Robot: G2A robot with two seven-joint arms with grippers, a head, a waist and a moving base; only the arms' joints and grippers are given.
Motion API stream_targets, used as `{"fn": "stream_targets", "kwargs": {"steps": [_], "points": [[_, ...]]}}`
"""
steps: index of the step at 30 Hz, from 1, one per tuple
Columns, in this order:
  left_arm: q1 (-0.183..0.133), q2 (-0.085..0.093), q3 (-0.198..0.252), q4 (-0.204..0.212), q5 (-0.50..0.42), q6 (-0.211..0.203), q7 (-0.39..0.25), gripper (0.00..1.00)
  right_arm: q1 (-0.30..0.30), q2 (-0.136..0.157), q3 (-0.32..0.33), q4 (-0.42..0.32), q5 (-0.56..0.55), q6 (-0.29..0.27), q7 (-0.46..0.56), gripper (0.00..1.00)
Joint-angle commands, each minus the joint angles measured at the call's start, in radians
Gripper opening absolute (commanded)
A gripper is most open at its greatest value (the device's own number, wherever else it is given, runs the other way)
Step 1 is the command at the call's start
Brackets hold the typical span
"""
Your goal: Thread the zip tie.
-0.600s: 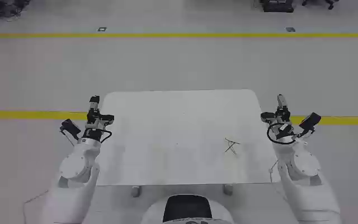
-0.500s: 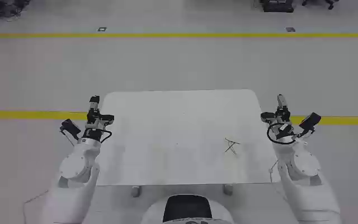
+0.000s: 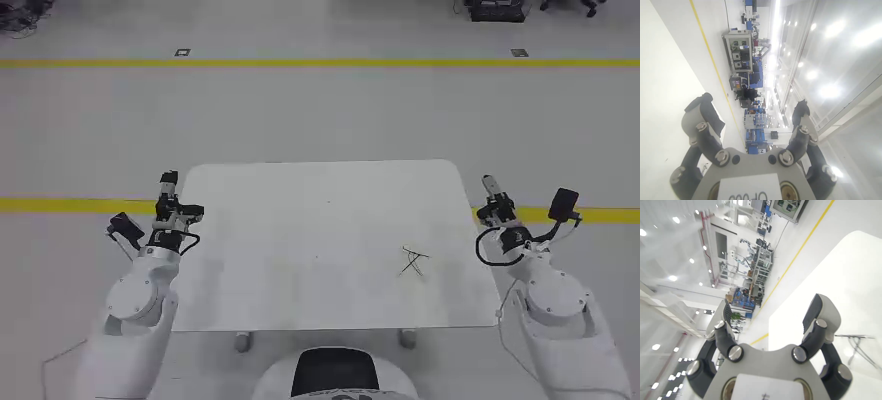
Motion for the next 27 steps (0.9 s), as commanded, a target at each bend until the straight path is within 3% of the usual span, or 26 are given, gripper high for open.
{"fn": "stream_targets", "kwargs": {"steps": [1,6,8,9,12,19,27], "points": [[0.000,0.000,0.000,0.000,0.000,0.000,0.000,1.00,0.000,0.000,0.000,0.001,0.020,-0.002,-0.005,1.00],[0.000,0.000,0.000,0.000,0.000,0.000,0.000,1.00,0.000,0.000,0.000,0.001,0.020,-0.002,-0.005,1.00],[0.000,0.000,0.000,0.000,0.000,0.000,0.000,1.00,0.011,0.005,0.008,-0.027,-0.050,-0.024,0.016,1.00],[0.000,0.000,0.000,0.000,0.000,0.000,0.000,1.00,0.015,0.012,0.019,-0.030,-0.135,-0.034,0.062,1.00],[0.000,0.000,0.000,0.000,0.000,0.000,0.000,1.00,0.050,0.022,0.019,-0.015,-0.237,-0.040,0.148,1.00],[0.000,0.000,0.000,0.000,0.000,0.000,0.000,1.00,0.170,0.038,-0.089,0.087,-0.520,0.014,0.380,1.00],[0.000,0.000,0.000,0.000,0.000,0.000,0.000,1.00,0.173,0.038,-0.092,0.087,-0.534,0.015,0.372,1.00]]}}
